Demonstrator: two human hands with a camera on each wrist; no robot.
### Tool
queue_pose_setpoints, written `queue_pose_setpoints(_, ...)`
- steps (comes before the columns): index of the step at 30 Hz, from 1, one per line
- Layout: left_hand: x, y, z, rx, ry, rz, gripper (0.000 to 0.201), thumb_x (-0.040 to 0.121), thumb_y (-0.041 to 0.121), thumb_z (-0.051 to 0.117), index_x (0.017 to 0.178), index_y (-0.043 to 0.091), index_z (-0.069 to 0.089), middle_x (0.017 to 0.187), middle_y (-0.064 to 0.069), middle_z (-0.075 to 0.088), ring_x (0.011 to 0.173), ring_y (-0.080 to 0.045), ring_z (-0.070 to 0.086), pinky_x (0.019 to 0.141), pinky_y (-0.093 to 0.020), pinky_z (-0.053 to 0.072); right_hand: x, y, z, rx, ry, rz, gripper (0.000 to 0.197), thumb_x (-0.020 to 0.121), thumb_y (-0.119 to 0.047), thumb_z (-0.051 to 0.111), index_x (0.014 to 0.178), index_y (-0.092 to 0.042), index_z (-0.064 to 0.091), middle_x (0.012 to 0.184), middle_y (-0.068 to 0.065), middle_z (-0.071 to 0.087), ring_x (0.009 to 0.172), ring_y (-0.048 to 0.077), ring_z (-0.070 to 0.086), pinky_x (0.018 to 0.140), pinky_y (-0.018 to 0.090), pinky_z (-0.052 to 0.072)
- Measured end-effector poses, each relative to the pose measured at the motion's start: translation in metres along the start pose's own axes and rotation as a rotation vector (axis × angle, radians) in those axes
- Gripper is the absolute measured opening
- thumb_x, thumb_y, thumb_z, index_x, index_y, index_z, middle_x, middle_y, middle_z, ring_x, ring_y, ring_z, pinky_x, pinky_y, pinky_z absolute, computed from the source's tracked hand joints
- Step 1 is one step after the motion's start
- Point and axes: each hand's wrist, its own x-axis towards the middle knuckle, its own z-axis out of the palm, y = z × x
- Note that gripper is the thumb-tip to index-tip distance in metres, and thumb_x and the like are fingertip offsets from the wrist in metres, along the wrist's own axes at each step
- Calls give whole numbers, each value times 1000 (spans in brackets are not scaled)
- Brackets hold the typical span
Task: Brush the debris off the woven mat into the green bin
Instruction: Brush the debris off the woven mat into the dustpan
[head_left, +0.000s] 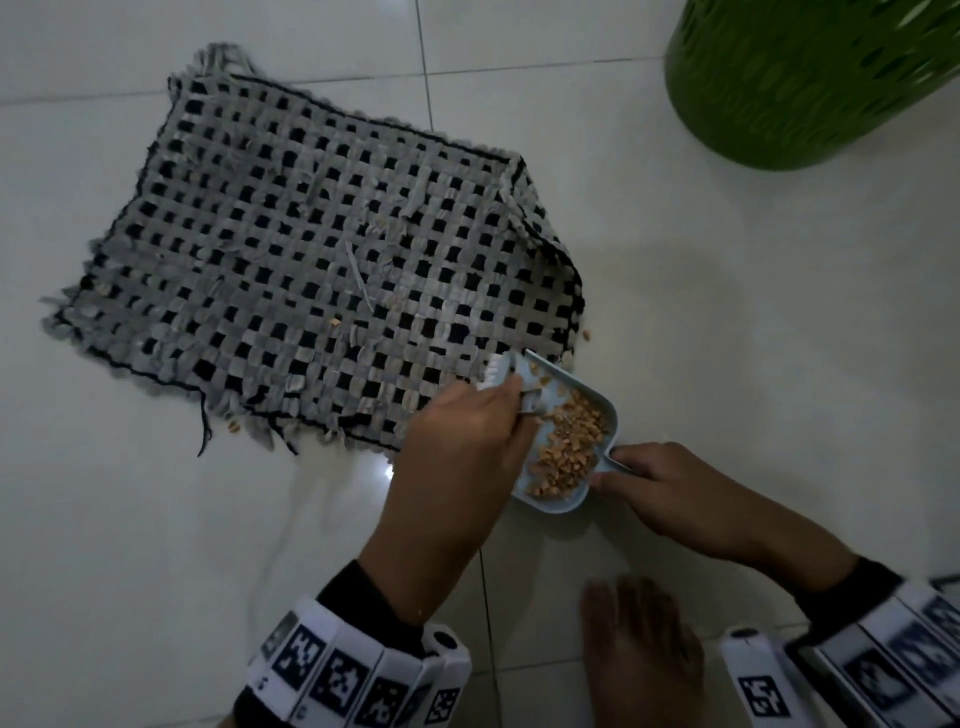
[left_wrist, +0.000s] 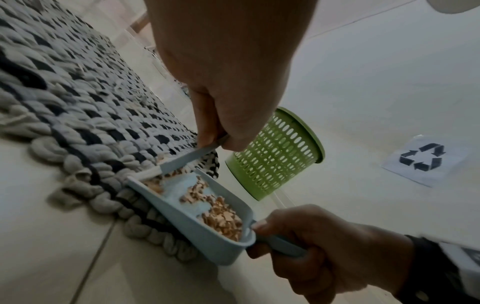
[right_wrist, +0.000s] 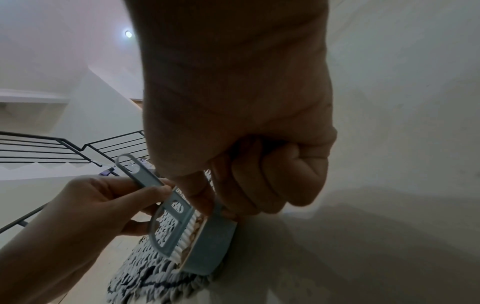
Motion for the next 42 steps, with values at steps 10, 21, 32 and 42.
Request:
queue_pose_setpoints(10, 6, -17, -31, 92, 89, -92, 14, 91, 13, 69, 83, 3, 75, 63, -5, 66, 55, -8, 36, 58, -16, 21, -5, 3, -10, -60, 18, -12, 30, 96, -41, 57, 95, -18, 75, 79, 2, 71, 56, 6, 58, 55, 26, 43)
queue_pose_setpoints(21, -3, 25, 5, -98, -82, 50, 39, 93, 30, 54, 109, 0, 72, 90, -9, 76, 70, -21, 66, 62, -30, 56, 1, 2, -11, -196, 26, -23, 54, 98, -55, 41, 75, -13, 66, 77, 13, 66, 55, 12, 52, 59, 31, 42)
queue_pose_setpoints(32, -4, -8, -6, -11, 49, 25, 25, 93, 18, 61, 103, 0, 75, 79, -7, 74, 59, -15, 56, 61, -20, 45, 6, 14, -4, -97, 25, 0, 51, 101, -45, 44, 73, -8, 63, 56, -1, 51, 43, 6, 44, 52, 26, 37)
queue_pose_setpoints(42, 19, -16, -28, -3, 124, -62, 16, 97, 20, 65, 91, 8, 74, 64, 0, 62, 54, -13, 49, 48, -23, 36, -1, 21, 5, -21, 44, -68, 48, 102, -42, 43, 58, -23, 45, 45, -10, 41, 41, 4, 35, 54, 29, 32)
